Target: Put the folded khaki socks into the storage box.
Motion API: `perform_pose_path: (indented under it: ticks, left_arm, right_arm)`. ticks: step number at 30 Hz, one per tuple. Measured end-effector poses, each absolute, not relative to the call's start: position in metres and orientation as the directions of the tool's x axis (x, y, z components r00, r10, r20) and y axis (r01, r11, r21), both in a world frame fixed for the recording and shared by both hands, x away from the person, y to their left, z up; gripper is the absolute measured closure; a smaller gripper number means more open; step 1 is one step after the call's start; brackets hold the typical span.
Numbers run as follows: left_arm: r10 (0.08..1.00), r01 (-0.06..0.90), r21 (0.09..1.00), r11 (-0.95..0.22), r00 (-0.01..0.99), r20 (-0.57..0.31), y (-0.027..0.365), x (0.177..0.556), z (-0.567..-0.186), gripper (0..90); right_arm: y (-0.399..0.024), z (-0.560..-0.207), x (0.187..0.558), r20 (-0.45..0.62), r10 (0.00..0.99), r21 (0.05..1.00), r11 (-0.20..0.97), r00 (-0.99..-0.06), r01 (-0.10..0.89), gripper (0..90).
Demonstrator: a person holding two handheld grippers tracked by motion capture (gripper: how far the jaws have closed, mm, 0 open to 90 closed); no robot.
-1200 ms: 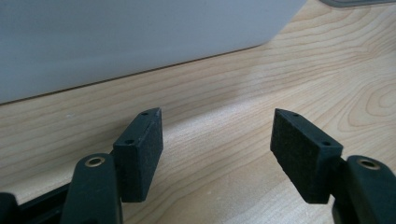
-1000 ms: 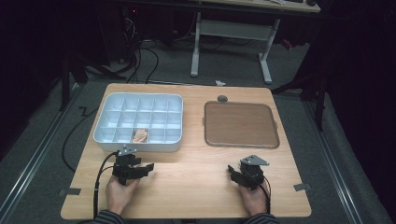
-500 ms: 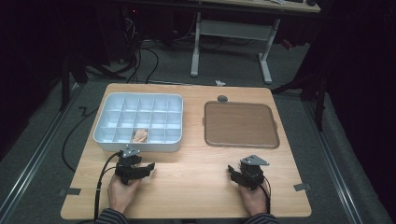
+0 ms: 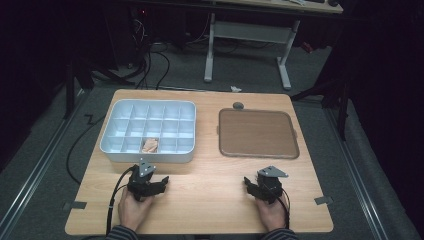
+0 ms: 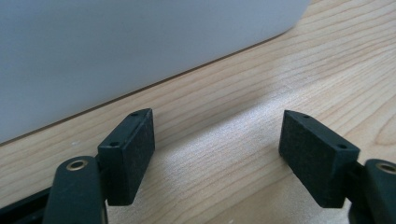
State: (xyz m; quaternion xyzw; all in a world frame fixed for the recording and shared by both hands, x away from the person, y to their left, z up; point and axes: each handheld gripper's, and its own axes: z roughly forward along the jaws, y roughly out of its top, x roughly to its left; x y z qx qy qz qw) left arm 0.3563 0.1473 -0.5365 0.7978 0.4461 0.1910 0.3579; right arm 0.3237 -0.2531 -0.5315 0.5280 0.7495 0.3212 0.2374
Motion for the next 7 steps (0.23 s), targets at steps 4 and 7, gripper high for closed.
perform_pose_path:
  ticks: [4, 7]
  left_arm:
    - [0.846, 0.577, 0.740, -0.347, 0.533, -0.020, 0.1479, 0.3563, -0.5366, 25.1]
    - [0.843, 0.575, 0.740, -0.350, 0.537, -0.019, 0.1479, 0.3565, -0.5366, 24.3]
  right_arm:
    - [-0.2532, -0.5315, 0.3237, -0.018, 0.944, 0.732, 0.236, -0.330, 0.638, 41.5]
    - [-0.2531, -0.5315, 0.3236, -0.017, 0.944, 0.732, 0.236, -0.329, 0.639, 41.4]
